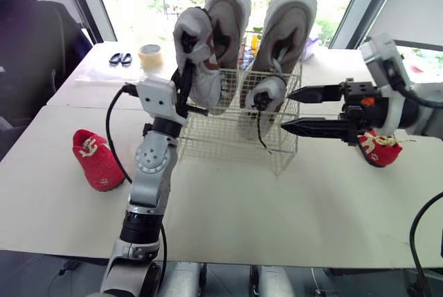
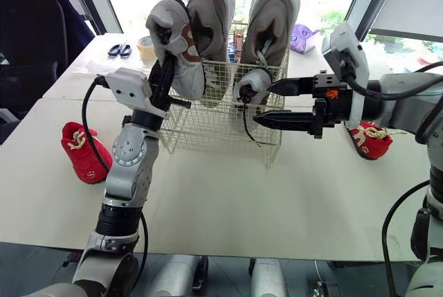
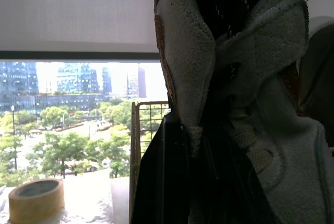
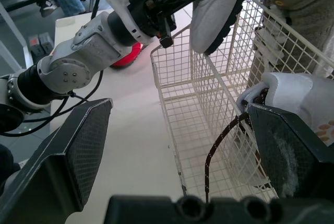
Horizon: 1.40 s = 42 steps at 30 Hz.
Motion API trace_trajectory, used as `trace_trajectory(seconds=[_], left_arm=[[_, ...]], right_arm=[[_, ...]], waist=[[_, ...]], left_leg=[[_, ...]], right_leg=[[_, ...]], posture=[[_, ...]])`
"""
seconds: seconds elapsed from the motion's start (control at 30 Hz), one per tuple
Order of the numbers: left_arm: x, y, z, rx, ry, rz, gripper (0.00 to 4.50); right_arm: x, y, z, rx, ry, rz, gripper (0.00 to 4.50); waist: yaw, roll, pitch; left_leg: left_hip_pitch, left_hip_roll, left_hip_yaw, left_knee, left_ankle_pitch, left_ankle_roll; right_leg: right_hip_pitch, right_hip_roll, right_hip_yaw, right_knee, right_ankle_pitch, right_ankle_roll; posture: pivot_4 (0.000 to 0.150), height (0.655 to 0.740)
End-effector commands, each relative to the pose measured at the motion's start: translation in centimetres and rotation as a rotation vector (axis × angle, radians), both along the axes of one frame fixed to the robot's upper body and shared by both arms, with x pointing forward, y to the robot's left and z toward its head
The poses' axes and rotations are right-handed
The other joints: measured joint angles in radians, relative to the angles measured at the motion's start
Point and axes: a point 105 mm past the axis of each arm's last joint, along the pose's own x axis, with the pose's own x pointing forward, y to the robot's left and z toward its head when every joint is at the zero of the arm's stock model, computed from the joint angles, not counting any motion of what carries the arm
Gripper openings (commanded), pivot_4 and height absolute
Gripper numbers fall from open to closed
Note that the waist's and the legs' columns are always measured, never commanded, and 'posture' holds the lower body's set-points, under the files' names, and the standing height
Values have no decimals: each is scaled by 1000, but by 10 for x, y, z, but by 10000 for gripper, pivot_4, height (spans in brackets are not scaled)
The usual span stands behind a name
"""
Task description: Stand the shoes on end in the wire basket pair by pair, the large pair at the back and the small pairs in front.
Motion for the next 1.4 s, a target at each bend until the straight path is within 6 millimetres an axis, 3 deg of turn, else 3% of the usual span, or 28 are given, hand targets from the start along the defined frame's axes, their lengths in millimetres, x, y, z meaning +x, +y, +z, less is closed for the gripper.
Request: trace_trajectory(seconds=[0.03,0.23,0.33,0.47,0.77,0.93,1.03,1.17,1.3,1.4], left_arm=[[6,-2,-31,96,103,2,334],[11,3,-10,105,-29,71,334],[3,0,14,92,-137,92,334],[-4,-2,21,69,-185,106,334],[-2,-4,10,108,-177,140,334],[14,2,-34,86,-16,152,334],[16,5,-48,91,16,154,334],[13,-2,-47,130,-12,121,334],[14,1,-47,64,99,71,334],[7,2,-44,13,140,13,10743]], right_arm=[[-5,0,12,31,-62,1,45000],[-3,4,8,46,-67,3,45000],[-2,5,9,49,-69,1,45000],[-3,4,9,55,-72,-1,45000],[-2,7,9,77,-82,-2,45000],[-1,8,7,83,-82,-2,45000],[-1,9,6,93,-80,-4,45000],[0,10,5,96,-79,-4,45000],[0,10,6,100,-85,-5,45000],[2,11,5,102,-86,-7,45000]], waist=[[-2,3,-4],[-2,5,-7],[-3,4,-6],[-3,4,-6],[-2,4,-6],[-3,4,-6],[-3,5,-7],[-3,5,-7],[-3,5,-7],[-7,5,-7]], left_leg=[[0,0,0,0,0,0],[1,0,0,0,0,0],[1,0,0,0,0,0],[0,0,0,0,0,0],[0,0,0,0,0,0],[0,0,0,0,0,0],[0,0,0,0,0,0],[1,0,0,0,0,0],[1,0,0,0,0,0],[1,0,0,-1,0,1]], right_leg=[[0,0,0,0,0,0],[1,0,0,0,0,0],[1,0,0,0,0,0],[0,0,0,0,0,0],[0,1,0,0,0,0],[0,0,0,0,0,0],[0,1,0,0,0,0],[1,1,0,0,0,0],[1,1,0,0,0,0],[0,1,0,0,0,1]], posture=[[1500,6563],[1500,6563],[1500,6563],[1500,6563],[1500,6563],[1500,6563],[1500,6563],[1500,6563],[1500,6563],[1500,6563]])
